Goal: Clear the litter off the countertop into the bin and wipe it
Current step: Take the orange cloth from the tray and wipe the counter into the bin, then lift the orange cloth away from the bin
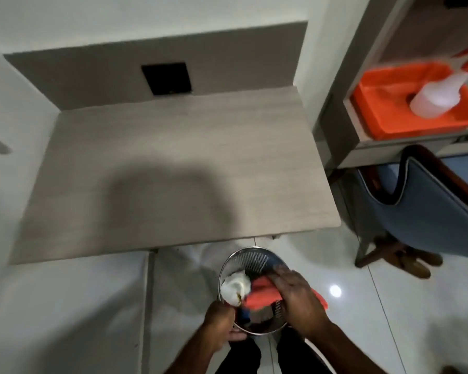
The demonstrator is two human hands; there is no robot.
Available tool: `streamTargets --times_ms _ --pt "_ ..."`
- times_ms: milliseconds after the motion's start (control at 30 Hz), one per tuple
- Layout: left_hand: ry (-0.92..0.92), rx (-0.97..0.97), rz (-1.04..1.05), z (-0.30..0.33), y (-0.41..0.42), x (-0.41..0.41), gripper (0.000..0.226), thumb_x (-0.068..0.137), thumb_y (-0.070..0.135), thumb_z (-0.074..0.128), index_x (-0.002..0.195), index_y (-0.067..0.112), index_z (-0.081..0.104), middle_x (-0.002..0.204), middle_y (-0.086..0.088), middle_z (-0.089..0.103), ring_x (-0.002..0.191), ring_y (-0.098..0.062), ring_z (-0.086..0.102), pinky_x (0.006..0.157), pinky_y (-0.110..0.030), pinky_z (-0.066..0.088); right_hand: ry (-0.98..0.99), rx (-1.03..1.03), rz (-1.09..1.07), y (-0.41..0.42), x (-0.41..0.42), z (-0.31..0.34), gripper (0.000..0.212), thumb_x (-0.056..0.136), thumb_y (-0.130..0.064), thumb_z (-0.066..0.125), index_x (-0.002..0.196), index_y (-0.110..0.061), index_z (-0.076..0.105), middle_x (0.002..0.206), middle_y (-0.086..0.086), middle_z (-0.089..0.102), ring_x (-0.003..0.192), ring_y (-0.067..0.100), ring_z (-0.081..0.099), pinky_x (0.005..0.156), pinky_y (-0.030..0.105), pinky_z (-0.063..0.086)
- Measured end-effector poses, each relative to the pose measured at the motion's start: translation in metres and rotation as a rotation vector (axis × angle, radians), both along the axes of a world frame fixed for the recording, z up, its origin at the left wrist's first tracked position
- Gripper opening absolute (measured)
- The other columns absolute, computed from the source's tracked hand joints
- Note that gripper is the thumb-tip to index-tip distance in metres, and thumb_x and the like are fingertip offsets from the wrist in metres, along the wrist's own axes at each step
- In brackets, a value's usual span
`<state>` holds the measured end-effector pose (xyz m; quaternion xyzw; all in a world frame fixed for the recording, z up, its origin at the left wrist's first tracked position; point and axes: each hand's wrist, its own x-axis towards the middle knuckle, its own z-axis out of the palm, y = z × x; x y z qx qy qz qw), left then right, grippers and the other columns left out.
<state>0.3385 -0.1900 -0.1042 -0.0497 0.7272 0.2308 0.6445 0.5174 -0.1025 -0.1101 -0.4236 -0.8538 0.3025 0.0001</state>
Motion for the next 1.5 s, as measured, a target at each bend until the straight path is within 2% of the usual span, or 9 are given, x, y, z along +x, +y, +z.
streamTargets --times_ms 267,367,533,733,900,1067,1233,1367,1500 --pt "-0.041 -0.126 -0.024 -0.185 0.012 0.039 0.029 0.094 0.02 0.056 0.101 -0.006 0.067 0.096 -0.028 0.072 0.081 -0.037 0.072 0.047 -0.033 0.059 -0.079 -0.075 -0.291 -0.01 0.043 -0.166 0.065 0.074 -0.024 0.074 0.131 0.001 0.056 0.125 0.025 0.063 0.109 0.039 0.065 0.092 0.045 0.053" --pt "-0.044 -0.158 -0.041 -0.244 0.025 0.049 0.018 0.09 0.001 0.052 0.101 -0.007 0.065 0.094 -0.027 0.07 0.076 -0.034 0.069 0.044 -0.034 0.06 -0.057 -0.171 -0.341 -0.012 0.055 -0.225 0.062 0.09 -0.038 0.043 0.142 -0.005 0.044 0.142 0.021 0.052 0.126 0.037 0.052 0.105 0.047 0.045" --pt "-0.035 -0.129 -0.131 -0.325 0.05 0.063 0.021 0.093 0.007 0.049 0.104 -0.003 0.065 0.093 -0.02 0.071 0.074 -0.029 0.07 0.051 -0.033 0.061 -0.078 -0.169 -0.296 -0.009 0.067 -0.283 0.062 0.09 -0.013 0.058 0.146 0.0 0.035 0.148 0.027 0.041 0.135 0.042 0.041 0.108 0.054 0.039" --pt "-0.022 -0.144 -0.218 -0.36 0.065 0.067 0.032 0.096 0.009 0.042 0.12 0.001 0.061 0.101 -0.015 0.074 0.086 -0.029 0.071 0.069 -0.04 0.062 -0.078 -0.16 -0.339 -0.006 0.068 -0.302 0.058 0.093 -0.004 0.047 0.148 0.001 0.03 0.151 0.027 0.035 0.139 0.042 0.035 0.11 0.053 0.038" --pt "-0.034 -0.171 -0.414 -0.292 0.093 0.061 0.055 0.089 0.05 0.048 0.125 0.01 0.056 0.117 -0.017 0.068 0.103 -0.035 0.067 0.082 -0.045 0.059 0.016 -0.158 -0.471 -0.006 0.048 -0.261 0.062 0.087 0.0 0.049 0.147 0.001 0.032 0.149 0.024 0.041 0.139 0.036 0.037 0.112 0.048 0.037" --pt "-0.302 -0.055 -0.148 -0.138 0.137 0.051 0.084 0.083 0.079 0.031 0.111 0.009 0.067 0.11 -0.023 0.071 0.099 -0.039 0.069 0.073 -0.046 0.059 0.071 -0.001 -0.525 -0.026 0.032 -0.146 0.063 0.08 -0.011 0.027 0.137 0.012 0.043 0.142 0.033 0.045 0.133 0.043 0.044 0.108 0.049 0.035" --pt "-0.001 0.419 -0.594 0.011 0.138 0.067 0.04 0.065 0.032 0.077 0.098 0.01 0.072 0.095 -0.009 0.077 0.089 -0.03 0.072 0.087 -0.047 0.058 0.11 0.107 -0.544 -0.05 0.03 -0.033 0.077 0.075 0.01 0.047 0.148 0.006 0.021 0.152 0.031 0.028 0.143 0.041 0.029 0.11 0.052 0.037" --pt "0.193 0.798 -0.932 0.125 0.152 0.07 0.035 0.063 0.03 0.071 0.095 0.015 0.069 0.08 0.007 0.067 0.075 -0.009 0.06 0.072 -0.033 0.052 0.366 0.064 -0.722 -0.05 0.034 0.05 0.092 0.092 -0.045 0.055 0.154 -0.019 -0.009 0.163 0.01 0.002 0.151 0.018 0.006 0.12 0.03 0.018" --pt "0.084 1.044 -1.151 0.231 0.189 0.068 0.011 0.077 0.016 0.075 0.082 0.017 0.066 0.07 0.01 0.062 0.064 -0.004 0.055 0.061 -0.021 0.046 0.686 -0.29 -0.831 -0.01 0.05 0.12 0.147 0.051 -0.057 0.088 0.152 -0.027 -0.015 0.162 -0.008 -0.006 0.144 -0.005 0.008 0.104 0.002 0.023"
